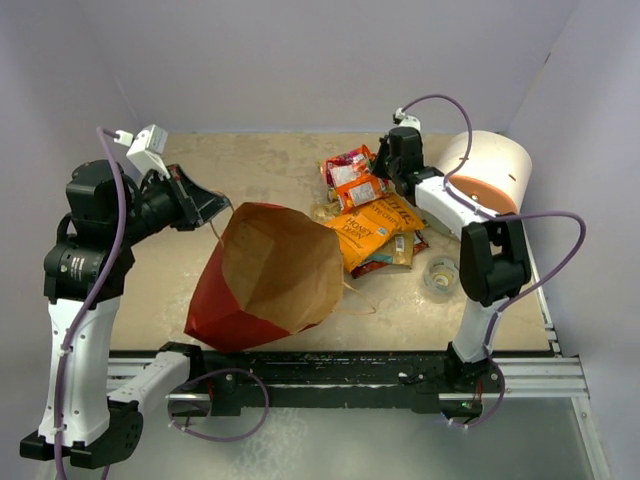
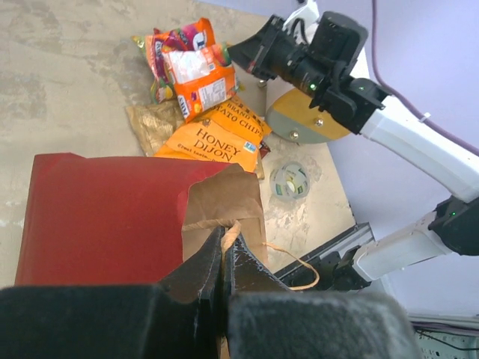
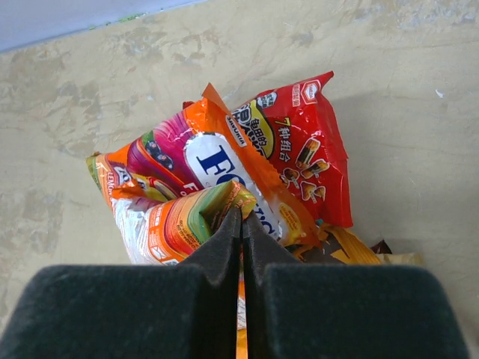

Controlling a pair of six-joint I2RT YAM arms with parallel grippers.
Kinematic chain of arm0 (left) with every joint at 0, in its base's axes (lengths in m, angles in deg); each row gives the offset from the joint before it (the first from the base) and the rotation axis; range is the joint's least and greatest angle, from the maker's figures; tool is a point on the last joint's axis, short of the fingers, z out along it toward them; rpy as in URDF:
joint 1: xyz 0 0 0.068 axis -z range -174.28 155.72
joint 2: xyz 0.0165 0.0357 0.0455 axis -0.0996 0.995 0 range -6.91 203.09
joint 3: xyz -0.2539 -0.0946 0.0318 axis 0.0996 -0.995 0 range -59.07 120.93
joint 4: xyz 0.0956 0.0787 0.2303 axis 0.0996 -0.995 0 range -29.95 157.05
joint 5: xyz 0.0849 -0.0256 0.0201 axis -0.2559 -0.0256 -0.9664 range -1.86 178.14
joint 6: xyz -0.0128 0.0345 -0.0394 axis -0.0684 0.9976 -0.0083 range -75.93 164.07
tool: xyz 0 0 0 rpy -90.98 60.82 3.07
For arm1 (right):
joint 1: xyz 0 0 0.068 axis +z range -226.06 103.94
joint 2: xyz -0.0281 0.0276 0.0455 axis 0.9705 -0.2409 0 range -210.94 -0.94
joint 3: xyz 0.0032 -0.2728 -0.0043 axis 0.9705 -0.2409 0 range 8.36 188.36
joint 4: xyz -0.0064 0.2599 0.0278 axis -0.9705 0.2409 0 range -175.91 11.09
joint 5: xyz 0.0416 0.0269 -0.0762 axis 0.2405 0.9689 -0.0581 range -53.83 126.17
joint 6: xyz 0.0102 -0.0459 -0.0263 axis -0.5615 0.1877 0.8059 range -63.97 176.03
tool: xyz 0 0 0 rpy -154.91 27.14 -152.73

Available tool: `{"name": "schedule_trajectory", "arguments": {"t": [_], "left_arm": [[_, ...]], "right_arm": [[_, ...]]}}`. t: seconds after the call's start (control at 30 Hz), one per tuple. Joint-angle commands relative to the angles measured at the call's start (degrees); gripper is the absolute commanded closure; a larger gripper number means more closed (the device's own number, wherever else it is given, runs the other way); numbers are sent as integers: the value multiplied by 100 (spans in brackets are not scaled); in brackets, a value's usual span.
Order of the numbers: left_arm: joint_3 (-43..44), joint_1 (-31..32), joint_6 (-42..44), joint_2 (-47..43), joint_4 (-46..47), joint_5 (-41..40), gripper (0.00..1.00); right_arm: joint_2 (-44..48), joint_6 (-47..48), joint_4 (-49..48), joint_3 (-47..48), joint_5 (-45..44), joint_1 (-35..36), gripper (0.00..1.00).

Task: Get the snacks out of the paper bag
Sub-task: Place the snack at the center of the board, then adjust the paper bag at the center of the board.

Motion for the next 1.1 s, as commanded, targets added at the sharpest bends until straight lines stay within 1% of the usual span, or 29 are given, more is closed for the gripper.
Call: {"name": "schedule_trajectory", "arguments": {"t": [0.0,0.2,0.3,0.33,0.43,0.57,0.73,0.87,0.9,0.97,1.03,1.07], "left_arm": [[454,10,122,81,96,111,100],[799,10,183,266,83,62,100],[940,10,215,348,83,14,100],[969,10,216,373,94,-3,100],[961,10,154,426,214,27,100],[900,10,62,491,391,71,100],[862,10,-19,593,537,43,100],[712,10,-255,701,829,168,100],[673,10,-348,736,947,239,100],[593,10,-568,787,1243,373,100],[470,7,-853,810,1607,485,100],[393,9,-1022,813,1836,563,100]], "right_arm": [[-113,302,-199,46,35,-47,100],[-367,463,152,331,-253,-75,99],[-411,508,353,457,-383,-75,90],[-410,540,376,473,-373,-75,85],[-382,599,453,537,-265,-75,77],[-260,551,667,745,-12,-75,68],[115,655,675,816,156,-75,58],[434,647,1057,935,409,-75,48],[485,572,1230,971,614,-74,44],[569,504,1522,1109,699,-84,36],[641,533,1944,1331,693,-84,25],[695,553,2055,1402,681,-84,14]]}}
